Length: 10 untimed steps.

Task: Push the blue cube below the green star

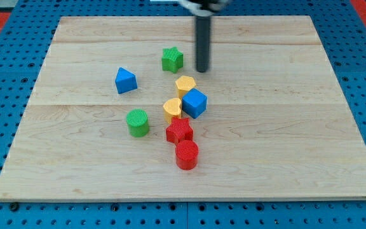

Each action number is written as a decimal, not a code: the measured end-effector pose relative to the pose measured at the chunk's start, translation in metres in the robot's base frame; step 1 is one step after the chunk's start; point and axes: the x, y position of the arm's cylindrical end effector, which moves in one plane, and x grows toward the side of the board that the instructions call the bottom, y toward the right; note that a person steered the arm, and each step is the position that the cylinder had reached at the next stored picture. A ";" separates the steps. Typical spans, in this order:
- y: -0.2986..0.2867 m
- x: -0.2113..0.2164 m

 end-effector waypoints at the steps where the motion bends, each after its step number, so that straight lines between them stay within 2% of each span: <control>1: 0.029 0.095; 2: -0.011 0.141; 6: -0.040 0.060; 7: -0.029 0.089; 8: -0.053 0.089; 10: -0.036 0.077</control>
